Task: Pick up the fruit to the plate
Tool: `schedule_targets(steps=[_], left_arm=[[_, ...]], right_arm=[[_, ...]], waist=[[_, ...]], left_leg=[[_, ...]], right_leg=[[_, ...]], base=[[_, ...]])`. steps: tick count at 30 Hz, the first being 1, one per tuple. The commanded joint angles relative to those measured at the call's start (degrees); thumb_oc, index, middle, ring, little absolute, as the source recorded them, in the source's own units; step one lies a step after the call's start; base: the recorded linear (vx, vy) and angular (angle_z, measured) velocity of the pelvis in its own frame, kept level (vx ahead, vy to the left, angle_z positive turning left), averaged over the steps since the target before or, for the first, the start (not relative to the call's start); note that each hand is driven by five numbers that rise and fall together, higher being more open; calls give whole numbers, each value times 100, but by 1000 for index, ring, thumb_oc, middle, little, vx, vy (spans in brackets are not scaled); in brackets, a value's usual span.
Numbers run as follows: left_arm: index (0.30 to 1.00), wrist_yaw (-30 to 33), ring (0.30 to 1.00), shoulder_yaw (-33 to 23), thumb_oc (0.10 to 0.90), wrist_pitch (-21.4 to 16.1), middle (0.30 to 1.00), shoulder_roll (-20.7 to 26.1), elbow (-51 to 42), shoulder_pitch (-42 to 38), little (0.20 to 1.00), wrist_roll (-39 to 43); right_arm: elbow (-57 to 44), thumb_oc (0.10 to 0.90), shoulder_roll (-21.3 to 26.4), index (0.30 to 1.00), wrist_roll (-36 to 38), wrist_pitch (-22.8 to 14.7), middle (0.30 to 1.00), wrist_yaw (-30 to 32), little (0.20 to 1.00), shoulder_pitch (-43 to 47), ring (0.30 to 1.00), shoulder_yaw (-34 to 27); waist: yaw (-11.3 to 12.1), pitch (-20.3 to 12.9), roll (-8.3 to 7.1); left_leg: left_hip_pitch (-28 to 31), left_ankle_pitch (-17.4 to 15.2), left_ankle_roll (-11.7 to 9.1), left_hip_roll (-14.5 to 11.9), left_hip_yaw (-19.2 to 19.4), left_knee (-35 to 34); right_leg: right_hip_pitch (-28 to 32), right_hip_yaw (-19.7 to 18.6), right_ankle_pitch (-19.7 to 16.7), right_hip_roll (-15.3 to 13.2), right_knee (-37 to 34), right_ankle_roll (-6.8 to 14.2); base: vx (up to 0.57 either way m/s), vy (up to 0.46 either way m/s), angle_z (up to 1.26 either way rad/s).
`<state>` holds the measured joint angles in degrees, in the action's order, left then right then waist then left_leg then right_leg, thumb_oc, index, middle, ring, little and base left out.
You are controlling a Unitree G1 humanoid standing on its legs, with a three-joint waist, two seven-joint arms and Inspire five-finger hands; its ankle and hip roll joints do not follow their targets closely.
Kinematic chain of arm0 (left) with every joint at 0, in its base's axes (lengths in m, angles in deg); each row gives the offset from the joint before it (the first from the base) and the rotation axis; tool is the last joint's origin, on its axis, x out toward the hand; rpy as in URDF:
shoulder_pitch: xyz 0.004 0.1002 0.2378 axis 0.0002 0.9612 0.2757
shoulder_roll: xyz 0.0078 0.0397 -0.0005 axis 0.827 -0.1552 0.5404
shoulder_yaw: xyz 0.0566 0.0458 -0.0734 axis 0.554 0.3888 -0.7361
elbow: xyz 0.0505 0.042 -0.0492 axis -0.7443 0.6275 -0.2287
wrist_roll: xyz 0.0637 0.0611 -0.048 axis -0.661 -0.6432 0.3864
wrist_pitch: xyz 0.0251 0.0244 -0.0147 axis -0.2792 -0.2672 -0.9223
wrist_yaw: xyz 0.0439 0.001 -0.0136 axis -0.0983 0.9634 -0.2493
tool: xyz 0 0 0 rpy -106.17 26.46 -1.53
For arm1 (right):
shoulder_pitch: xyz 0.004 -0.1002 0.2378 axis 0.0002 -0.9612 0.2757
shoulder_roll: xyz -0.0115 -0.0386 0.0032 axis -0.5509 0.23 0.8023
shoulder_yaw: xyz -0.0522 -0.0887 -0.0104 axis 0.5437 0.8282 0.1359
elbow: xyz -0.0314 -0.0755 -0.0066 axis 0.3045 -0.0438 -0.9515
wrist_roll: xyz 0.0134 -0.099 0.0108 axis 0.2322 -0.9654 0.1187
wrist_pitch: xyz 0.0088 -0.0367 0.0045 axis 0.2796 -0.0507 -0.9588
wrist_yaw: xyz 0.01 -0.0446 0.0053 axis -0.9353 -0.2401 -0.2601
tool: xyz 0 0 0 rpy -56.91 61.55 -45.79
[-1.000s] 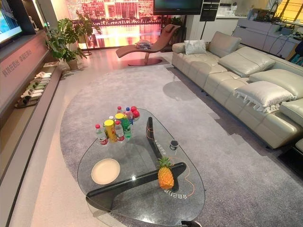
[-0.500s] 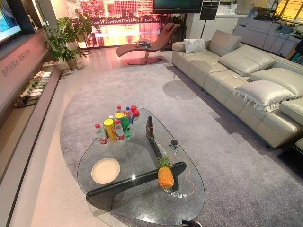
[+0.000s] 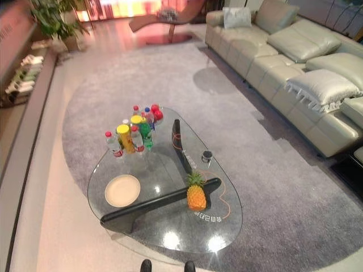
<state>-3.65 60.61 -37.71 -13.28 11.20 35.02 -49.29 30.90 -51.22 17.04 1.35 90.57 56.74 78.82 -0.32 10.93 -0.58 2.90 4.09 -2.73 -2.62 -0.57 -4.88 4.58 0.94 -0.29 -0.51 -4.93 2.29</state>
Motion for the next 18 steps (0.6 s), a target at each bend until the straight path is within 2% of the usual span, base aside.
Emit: schedule_targets(steps=[1,9,18], left_arm=[[900,68,900,88,800,-169,900,69,292,-194,900,-11],[900,140,900,100,800,-318,900,203,123,-94,900,15],[900,254,900,187,800,-184,900,225,-214,-202,900,192]], right_arm=[[-698,800,371,900,416,-557,900,572,900,356,900,-145],[-2268,800,750,900,373,-945,900,1240,900,490,900,-197],[-4381,800,1332,900,8,-906,900,1760,900,992,900,-71]], waist=[[32,255,-244],[65,638,-307],[102,1020,-262]], left_leg=[[-84,-680,263,544,174,430],[-544,-732,264,641,36,925],[-1052,-704,279,710,-68,1133]], right_leg=[[-327,-306,-302,48,113,188],[-641,-268,-243,84,440,113],[-1060,-240,-161,77,659,117]], base=[[-16,-50,2],[-27,-24,5],[-49,19,5]])
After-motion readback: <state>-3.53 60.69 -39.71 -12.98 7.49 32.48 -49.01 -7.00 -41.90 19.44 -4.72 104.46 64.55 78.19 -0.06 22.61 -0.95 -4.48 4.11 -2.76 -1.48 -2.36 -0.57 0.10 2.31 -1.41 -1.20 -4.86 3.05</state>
